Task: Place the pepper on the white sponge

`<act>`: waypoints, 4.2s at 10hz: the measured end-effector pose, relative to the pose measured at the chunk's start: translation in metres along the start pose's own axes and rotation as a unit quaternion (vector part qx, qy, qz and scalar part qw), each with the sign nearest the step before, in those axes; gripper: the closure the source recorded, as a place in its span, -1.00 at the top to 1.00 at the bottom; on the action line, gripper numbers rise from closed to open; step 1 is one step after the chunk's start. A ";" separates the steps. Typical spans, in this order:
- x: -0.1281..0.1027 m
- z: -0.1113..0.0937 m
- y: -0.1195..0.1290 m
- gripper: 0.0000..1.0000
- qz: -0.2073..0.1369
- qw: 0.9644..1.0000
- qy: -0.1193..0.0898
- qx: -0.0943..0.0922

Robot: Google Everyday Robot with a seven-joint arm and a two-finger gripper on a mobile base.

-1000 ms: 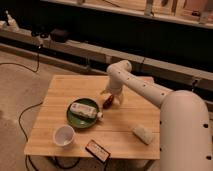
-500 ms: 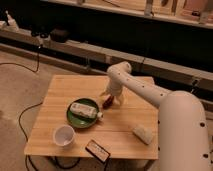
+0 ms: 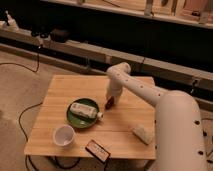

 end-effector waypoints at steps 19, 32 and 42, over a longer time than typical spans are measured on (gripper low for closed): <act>-0.069 -0.103 0.113 -0.41 0.022 0.999 -0.031 -0.007; -0.157 -0.091 0.253 -0.41 0.150 0.986 -0.062 -0.047; -0.112 -0.086 0.269 -0.41 0.157 0.982 -0.002 -0.101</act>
